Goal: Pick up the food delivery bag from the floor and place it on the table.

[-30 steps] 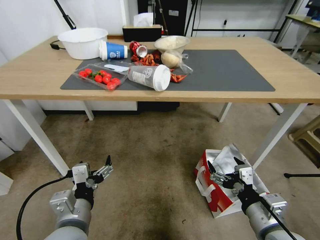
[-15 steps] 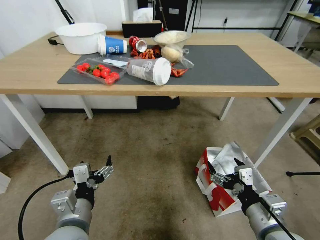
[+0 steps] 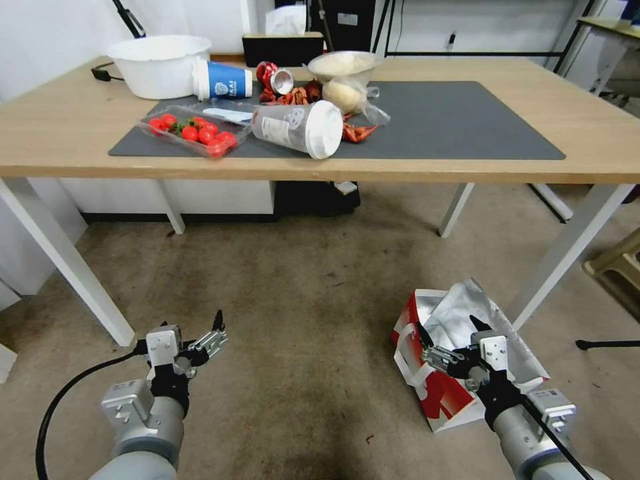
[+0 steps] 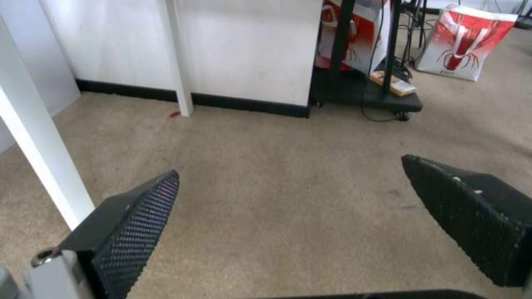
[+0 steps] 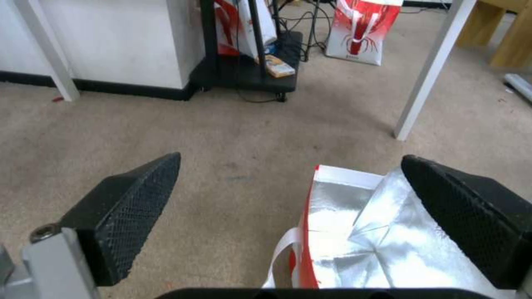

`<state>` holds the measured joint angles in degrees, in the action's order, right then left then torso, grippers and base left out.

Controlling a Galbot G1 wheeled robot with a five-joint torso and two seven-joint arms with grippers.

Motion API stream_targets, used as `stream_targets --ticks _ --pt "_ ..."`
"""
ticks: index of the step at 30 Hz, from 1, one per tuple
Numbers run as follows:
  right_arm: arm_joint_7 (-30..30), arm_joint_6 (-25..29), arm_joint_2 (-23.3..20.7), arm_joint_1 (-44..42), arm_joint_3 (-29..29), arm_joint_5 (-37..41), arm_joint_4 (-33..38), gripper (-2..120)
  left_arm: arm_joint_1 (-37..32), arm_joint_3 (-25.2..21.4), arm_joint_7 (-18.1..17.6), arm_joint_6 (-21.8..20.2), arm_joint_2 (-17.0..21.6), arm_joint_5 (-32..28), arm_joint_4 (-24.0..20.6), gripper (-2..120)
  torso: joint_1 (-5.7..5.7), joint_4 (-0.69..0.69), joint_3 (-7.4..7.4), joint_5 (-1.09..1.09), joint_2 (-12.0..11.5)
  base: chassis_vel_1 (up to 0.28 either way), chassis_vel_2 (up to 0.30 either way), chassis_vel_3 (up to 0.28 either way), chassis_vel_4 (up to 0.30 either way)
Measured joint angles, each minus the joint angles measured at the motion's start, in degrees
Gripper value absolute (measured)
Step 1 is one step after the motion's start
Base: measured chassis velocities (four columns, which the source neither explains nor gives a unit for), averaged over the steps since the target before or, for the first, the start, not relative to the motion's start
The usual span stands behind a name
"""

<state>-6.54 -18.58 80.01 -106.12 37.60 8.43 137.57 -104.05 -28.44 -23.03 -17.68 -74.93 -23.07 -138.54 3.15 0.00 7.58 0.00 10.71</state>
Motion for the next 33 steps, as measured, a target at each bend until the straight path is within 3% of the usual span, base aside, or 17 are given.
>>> stream_targets --ticks 33 --pt "0.0 0.06 -0.35 -0.21 -0.01 -0.1 -0.28 100 -0.53 -0.02 0.55 -0.04 -0.1 0.25 -0.16 100 -1.09 0.0 -6.15 0.01 -7.22 0.0 0.0 0.0 0.0"
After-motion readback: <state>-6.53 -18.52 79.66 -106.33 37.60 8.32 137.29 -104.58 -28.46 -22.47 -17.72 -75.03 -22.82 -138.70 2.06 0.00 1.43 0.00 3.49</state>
